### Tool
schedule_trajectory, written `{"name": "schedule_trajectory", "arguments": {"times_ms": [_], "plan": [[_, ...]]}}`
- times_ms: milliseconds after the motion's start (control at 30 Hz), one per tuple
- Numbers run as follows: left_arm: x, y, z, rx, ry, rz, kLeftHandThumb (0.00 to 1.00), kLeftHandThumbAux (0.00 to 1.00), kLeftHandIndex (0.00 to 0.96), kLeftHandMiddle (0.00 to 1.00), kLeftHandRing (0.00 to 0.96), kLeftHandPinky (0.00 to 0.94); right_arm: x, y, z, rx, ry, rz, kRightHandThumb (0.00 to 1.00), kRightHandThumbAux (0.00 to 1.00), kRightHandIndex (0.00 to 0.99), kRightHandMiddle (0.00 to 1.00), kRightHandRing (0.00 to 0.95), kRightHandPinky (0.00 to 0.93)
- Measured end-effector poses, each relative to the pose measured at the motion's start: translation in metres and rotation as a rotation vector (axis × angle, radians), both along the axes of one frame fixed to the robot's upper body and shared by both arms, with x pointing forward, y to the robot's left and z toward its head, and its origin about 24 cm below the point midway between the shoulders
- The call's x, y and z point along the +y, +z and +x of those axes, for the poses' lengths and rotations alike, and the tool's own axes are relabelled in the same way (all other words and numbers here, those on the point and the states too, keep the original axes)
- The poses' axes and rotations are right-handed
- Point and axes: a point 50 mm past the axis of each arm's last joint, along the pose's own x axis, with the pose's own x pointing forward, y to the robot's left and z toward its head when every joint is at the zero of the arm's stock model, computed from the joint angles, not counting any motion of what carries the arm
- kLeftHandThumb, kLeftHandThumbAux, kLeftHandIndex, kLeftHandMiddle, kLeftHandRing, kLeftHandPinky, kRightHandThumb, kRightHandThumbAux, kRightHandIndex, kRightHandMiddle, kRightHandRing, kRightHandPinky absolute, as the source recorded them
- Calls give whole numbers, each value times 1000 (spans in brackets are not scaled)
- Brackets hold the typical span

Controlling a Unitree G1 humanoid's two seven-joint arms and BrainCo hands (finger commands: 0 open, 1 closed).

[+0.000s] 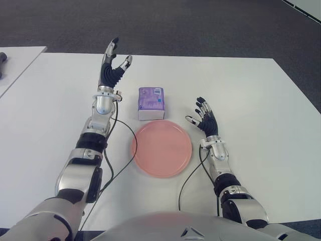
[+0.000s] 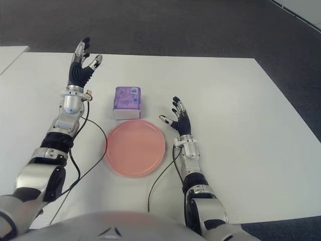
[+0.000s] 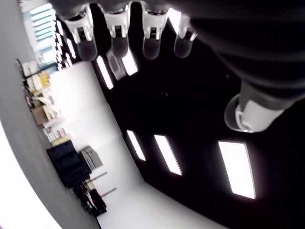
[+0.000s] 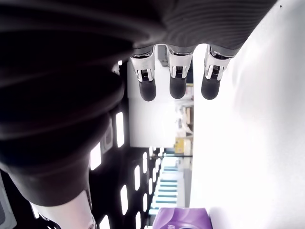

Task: Put the tissue paper into the plate.

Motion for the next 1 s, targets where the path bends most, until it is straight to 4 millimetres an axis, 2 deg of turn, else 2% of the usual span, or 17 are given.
{"name": "schedule_trajectory", "arguments": {"times_ms": [367, 633, 800, 1000], "plan": [[-19, 14, 19, 31, -76, 191, 15, 476, 0, 0, 0, 0, -1, 0, -1, 5, -17, 5, 46, 785, 6, 0, 0, 12], [-33, 9, 29, 60, -102, 327, 11, 479, 0, 0, 0, 0, -1, 0, -1, 19, -20, 12, 52, 769, 2, 0, 0, 9], [-52, -6, 29, 78, -140, 442, 8, 484, 0, 0, 0, 0, -1, 0, -1, 21, -24, 13, 66, 759, 1, 0, 0, 12], [-77, -36, 20, 152, -264, 600, 1, 474, 0, 0, 0, 0, 1, 0, -1, 18, -20, 16, 82, 753, 0, 0, 0, 14]]}}
